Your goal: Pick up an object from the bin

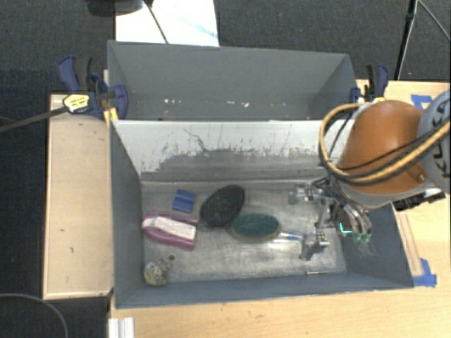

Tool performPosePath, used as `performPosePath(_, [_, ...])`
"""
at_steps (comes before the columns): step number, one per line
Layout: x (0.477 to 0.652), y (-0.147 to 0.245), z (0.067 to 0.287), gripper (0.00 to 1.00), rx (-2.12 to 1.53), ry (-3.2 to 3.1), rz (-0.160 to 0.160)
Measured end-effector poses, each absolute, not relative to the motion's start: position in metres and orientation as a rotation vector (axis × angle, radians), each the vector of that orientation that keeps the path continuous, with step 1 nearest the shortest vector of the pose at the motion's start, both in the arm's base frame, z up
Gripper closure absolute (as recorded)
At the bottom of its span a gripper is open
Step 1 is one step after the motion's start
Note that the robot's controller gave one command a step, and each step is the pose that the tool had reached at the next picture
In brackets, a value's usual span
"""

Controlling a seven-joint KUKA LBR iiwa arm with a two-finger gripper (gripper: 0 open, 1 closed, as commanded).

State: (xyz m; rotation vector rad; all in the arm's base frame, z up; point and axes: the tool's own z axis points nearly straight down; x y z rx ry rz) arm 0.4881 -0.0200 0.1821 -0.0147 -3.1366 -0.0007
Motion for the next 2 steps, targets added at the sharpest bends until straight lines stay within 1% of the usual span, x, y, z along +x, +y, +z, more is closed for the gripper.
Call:
performPosePath(1, [0.537,-0.0038,0.0683,0.0,0.002,-3.142,-0.001])
performPosePath(2, [0.5364,-0.0043,0.072,1.0,0.003,-3.139,-0.001])
